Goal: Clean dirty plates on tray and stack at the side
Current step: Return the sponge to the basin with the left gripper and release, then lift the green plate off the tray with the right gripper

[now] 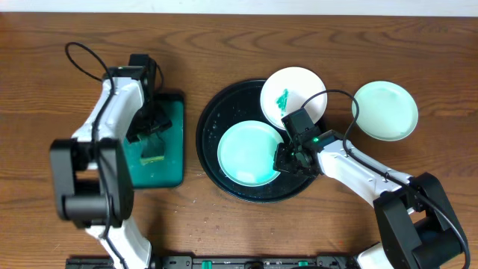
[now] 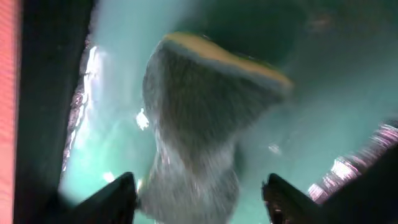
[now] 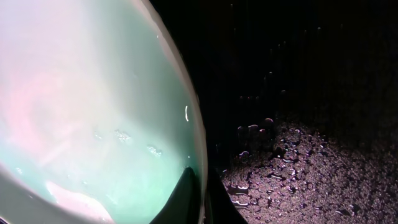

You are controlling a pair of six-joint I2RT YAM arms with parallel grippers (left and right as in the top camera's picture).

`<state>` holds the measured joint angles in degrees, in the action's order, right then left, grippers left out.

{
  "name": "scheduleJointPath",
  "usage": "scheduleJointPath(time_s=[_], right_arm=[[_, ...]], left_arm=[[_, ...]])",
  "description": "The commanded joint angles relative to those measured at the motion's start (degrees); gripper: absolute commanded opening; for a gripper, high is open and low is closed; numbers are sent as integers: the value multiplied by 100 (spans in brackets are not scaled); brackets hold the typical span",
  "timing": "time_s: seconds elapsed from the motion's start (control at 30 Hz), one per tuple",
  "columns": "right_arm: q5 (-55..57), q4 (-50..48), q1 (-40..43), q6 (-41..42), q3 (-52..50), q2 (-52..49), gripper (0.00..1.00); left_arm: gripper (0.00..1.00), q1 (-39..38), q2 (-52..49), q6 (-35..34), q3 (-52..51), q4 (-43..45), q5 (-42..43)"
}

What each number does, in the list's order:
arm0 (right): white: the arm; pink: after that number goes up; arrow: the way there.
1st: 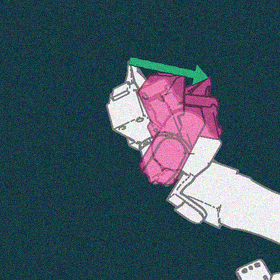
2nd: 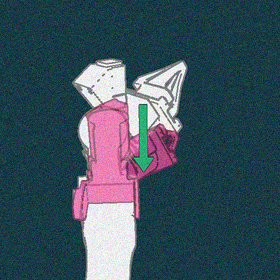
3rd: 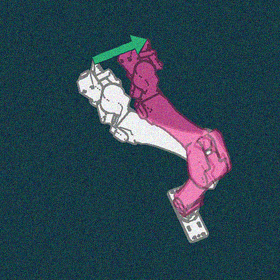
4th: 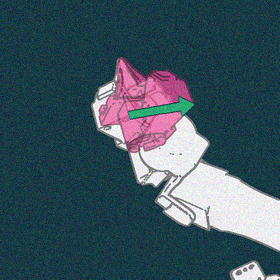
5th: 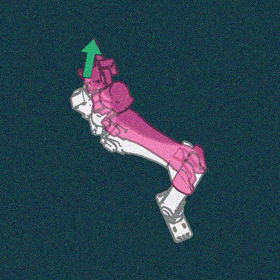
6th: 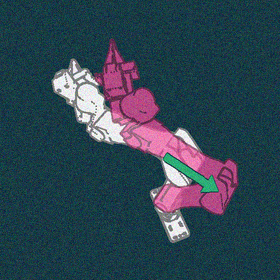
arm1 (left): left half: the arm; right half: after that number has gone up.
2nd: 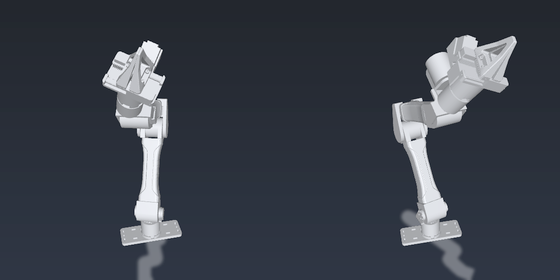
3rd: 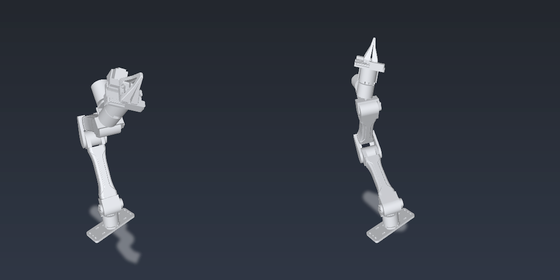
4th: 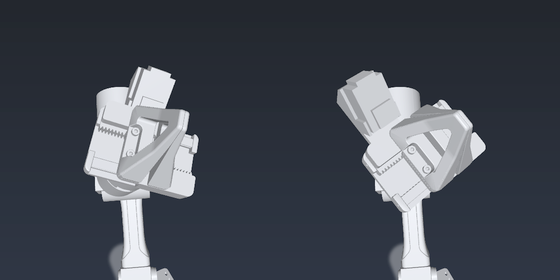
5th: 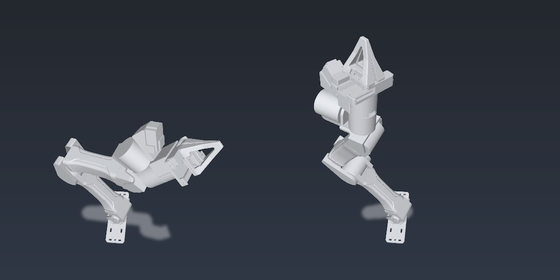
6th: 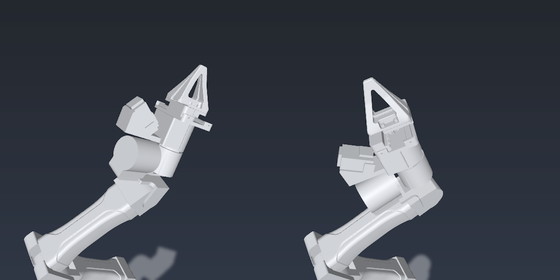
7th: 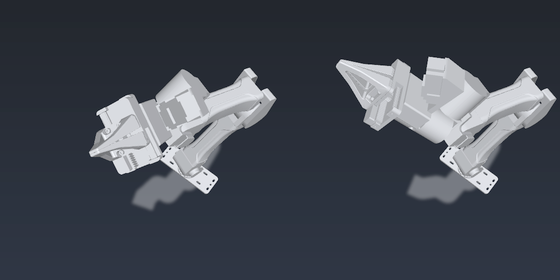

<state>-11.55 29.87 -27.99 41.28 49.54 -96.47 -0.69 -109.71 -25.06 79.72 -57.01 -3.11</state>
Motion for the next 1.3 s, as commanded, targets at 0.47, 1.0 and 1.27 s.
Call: scheduleJointPath(time_s=[0.47, 1.0, 1.27], right_arm=[[-1294, -501, -87, -323, -90, 326, 2], [-1241, 323, 916, 509, -87, 2144, 2], [-2135, 2240, 2037, -339, -90, 2221, 2]], left_arm=[[79, -966, 2170, 39, 39, -1003, 280], [80, -975, 2170, 37, 39, -1049, 424], [80, -975, 2170, 37, 39, -1108, 424]])
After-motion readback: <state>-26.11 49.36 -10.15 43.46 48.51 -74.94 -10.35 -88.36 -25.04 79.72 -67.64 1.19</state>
